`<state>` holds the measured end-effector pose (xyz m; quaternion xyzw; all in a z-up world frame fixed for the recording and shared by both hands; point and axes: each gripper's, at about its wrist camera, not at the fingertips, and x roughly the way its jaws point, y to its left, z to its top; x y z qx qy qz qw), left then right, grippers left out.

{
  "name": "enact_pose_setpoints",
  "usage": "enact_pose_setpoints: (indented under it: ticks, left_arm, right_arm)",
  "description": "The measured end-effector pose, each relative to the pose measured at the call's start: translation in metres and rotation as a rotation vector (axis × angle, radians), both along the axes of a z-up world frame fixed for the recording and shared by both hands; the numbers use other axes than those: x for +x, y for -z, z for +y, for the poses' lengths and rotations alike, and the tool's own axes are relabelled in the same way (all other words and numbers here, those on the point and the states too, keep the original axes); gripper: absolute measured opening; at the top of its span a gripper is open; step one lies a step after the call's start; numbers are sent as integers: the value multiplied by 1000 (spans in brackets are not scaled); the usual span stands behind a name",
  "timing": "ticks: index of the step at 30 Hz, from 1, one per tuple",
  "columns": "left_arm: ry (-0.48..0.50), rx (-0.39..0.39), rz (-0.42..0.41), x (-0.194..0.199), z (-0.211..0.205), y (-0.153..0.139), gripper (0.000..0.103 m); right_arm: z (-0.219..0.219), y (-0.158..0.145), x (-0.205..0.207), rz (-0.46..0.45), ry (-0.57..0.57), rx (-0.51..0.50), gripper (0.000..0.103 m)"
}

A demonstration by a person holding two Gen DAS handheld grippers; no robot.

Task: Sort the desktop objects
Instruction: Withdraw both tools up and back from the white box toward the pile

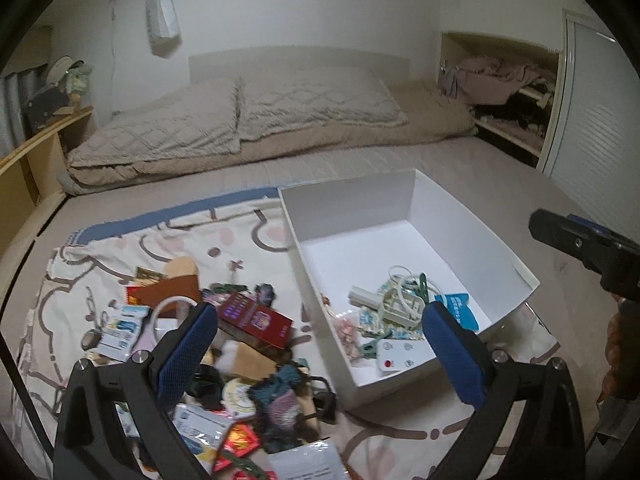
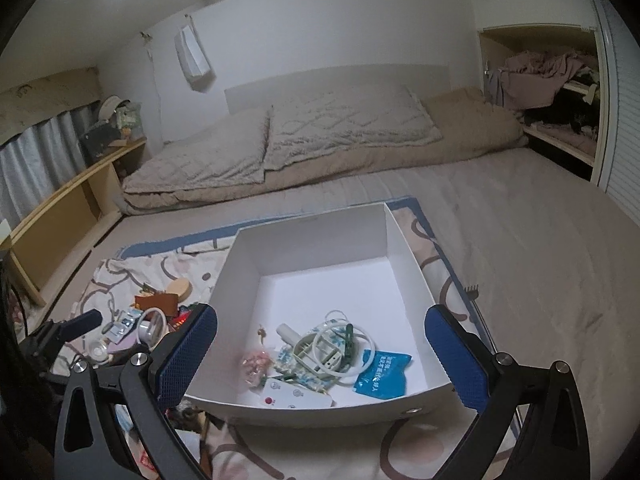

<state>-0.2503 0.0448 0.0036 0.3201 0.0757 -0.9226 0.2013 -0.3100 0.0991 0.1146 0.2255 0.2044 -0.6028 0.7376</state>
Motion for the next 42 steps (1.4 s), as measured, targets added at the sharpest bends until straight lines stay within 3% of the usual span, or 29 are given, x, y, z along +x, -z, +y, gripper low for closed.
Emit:
enact_pose_setpoints:
  ticks: [13, 28, 37, 42]
  left_arm:
    - [-33, -9, 105, 54, -27, -31, 103]
    - [-81, -53, 187, 117, -58, -42, 103]
    - [-120, -48, 216, 152, -74, -32, 103]
    - [-169, -45, 222, 163, -80, -14, 103]
  right_arm:
    - [32, -22, 25, -15, -27, -90, 103]
    - [82, -19, 73, -11, -63, -212, 103]
    - [103, -6, 91, 68, -58, -272, 103]
    - [110, 12, 101, 102, -65, -257, 103]
